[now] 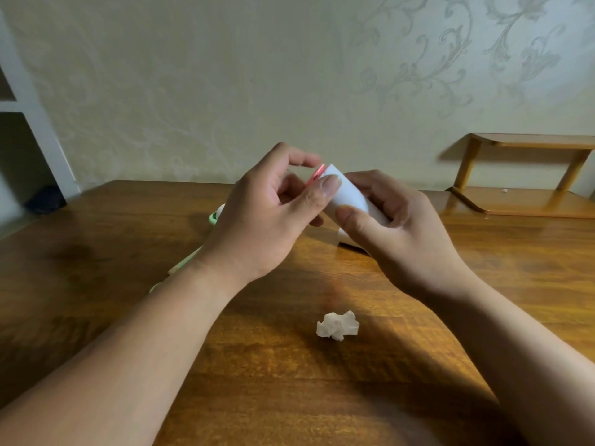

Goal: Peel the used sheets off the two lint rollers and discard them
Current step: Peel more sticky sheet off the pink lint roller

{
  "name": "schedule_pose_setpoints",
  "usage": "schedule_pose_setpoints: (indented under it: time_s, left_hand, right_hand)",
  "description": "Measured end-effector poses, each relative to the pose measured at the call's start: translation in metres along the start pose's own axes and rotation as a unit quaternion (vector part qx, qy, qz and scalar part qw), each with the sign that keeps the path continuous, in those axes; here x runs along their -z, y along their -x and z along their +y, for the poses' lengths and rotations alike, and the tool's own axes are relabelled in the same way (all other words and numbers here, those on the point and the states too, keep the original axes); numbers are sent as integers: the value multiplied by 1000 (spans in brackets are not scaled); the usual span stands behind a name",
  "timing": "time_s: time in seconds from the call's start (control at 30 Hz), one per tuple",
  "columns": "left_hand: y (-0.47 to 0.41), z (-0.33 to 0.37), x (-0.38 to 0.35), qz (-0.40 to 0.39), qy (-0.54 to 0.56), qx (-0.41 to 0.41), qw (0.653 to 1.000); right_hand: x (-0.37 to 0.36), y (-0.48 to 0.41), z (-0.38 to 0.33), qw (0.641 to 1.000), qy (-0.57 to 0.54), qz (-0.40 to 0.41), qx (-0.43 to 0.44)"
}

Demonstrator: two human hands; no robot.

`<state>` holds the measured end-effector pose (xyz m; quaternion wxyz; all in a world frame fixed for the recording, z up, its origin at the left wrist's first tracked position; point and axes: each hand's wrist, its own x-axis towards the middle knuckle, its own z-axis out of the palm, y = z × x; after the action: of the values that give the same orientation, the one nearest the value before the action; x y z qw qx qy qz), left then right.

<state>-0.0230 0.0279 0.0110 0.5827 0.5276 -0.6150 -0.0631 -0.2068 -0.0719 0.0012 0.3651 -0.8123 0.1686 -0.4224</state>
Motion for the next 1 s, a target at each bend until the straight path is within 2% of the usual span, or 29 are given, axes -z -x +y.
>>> schedule_pose_setpoints:
  time_s: [0.2, 0.33, 0.53, 0.7, 1.0]
  left_hand:
    - [0, 0, -2, 0, -11, -4, 1000]
    - [-1, -1, -3, 22, -59, -39, 997]
    - [5, 3, -6, -5, -55, -13, 998]
    - [1, 3, -2, -4, -30, -15, 999]
    - [2, 4, -4, 1, 7, -25, 1000]
  right_hand:
    - [-4, 2, 1, 1000, 26, -13, -2]
    - [-9, 4, 2, 997, 59, -43, 15]
    - [-12, 4, -4, 995, -67, -64, 36]
    - [-13, 3, -7, 997, -64, -34, 22]
    - [-8, 1, -9, 998, -13, -17, 65]
